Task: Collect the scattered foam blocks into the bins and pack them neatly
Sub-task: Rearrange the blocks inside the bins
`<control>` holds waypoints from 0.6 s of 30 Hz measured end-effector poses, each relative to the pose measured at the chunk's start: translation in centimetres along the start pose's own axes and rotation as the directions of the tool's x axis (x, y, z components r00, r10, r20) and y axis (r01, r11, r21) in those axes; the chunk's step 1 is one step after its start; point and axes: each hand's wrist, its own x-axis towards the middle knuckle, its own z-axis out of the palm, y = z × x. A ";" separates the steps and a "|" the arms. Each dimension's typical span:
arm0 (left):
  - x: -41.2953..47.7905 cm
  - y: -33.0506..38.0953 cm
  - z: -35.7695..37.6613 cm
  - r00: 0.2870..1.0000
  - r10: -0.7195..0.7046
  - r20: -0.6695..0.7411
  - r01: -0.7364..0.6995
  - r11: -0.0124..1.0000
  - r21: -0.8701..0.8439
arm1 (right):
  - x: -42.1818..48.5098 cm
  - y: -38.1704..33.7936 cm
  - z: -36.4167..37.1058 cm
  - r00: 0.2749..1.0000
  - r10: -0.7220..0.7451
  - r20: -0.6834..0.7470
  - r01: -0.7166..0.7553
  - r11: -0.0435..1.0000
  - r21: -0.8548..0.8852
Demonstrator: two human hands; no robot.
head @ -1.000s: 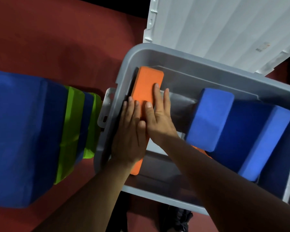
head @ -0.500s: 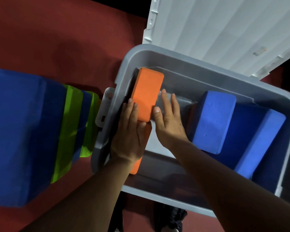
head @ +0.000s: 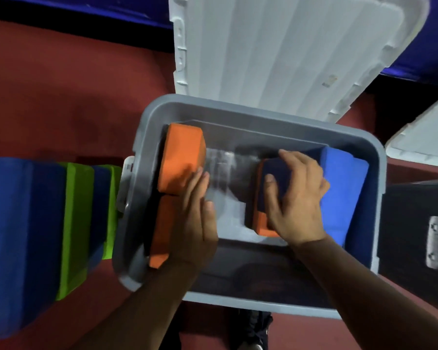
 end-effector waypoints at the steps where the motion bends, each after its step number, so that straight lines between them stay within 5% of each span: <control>1: 0.1 1.2 1.0 0.999 0.026 0.036 -0.026 0.999 -0.022 | -0.1 0.9 -1.1 0.999 0.035 -0.039 -0.037 0.999 -0.029; 4: 0.5 3.8 4.5 0.991 0.074 0.115 -0.076 0.997 0.017 | -1.0 3.3 -3.3 0.963 0.264 -0.049 -0.266 0.963 -0.045; 8: 0.6 7.2 8.7 0.963 -0.024 0.267 0.049 0.995 -0.087 | -2.6 4.9 -4.7 0.881 0.472 0.033 -0.472 0.882 -0.016; 13: 0.7 9.6 11.4 0.918 -0.158 0.365 0.225 0.963 -0.147 | -3.2 5.6 -4.5 0.794 0.551 0.258 -0.604 0.761 0.236; 18: 0.5 10.0 11.1 0.918 -0.253 0.306 0.306 0.942 -0.137 | -3.1 3.9 -3.3 0.798 0.540 0.268 -0.600 0.751 0.276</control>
